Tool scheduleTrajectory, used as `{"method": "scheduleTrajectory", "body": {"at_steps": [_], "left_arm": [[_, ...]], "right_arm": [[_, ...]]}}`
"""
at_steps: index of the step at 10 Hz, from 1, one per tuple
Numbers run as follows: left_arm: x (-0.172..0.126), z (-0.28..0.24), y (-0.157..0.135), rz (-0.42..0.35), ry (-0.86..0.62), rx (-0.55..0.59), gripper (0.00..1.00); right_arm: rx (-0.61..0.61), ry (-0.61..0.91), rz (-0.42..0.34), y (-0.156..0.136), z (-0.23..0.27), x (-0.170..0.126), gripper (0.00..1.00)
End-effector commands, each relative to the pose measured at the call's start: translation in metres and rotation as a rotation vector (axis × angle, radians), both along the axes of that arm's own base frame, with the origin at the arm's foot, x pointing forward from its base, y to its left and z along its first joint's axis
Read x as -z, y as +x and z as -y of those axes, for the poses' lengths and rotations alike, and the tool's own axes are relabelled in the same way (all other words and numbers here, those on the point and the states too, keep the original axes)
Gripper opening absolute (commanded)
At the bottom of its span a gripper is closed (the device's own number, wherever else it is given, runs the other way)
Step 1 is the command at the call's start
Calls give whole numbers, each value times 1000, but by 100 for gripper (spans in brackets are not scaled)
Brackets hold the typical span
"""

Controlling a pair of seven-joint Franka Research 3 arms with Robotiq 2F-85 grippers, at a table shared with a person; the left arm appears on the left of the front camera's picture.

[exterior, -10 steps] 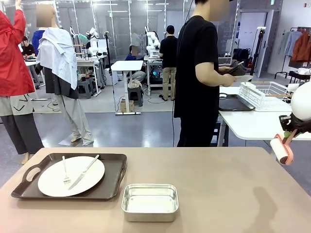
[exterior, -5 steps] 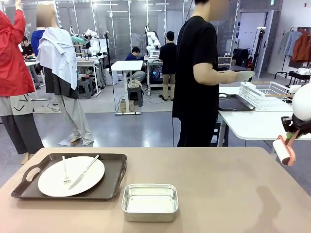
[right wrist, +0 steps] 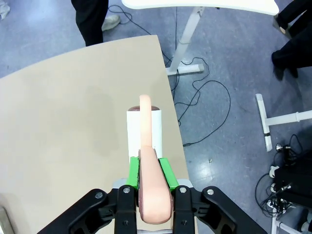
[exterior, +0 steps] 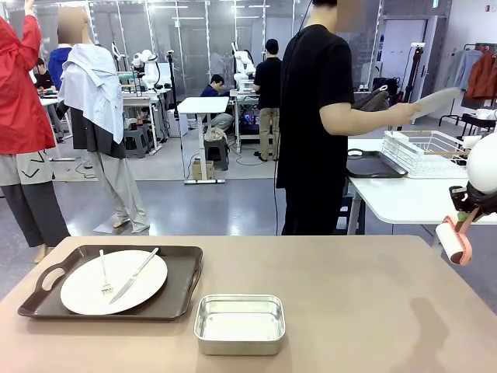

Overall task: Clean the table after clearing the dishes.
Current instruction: Place the Lint Roller back on top of the Airtight Container.

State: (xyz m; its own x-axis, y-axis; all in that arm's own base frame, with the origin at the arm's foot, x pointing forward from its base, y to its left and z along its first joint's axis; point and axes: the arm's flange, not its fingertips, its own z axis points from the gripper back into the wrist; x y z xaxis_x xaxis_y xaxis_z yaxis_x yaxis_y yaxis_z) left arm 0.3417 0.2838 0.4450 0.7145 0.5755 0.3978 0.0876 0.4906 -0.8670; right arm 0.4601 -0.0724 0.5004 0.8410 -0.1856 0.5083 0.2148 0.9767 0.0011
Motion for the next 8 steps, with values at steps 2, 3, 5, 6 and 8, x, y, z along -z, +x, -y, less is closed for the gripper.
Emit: {"method": "scheduleTrajectory", "body": {"at_steps": [2, 3, 5, 6, 8], "left_arm": [[-1, -1, -2, 9, -6, 0, 100], [-1, -1, -2, 9, -6, 0, 100], [-1, -1, -2, 9, -6, 0, 100], [-1, -1, -2, 9, -6, 0, 100], [-1, -1, -2, 9, -6, 0, 100]], "right_arm": [[10, -9, 15, 2, -2, -2, 22], [10, -9, 15, 2, -2, -2, 22], [0, 0, 0, 0, 0, 0, 22], [-163, -108, 84, 8, -34, -24, 22], [-483, -222, 204, 24, -136, -70, 22]]}}
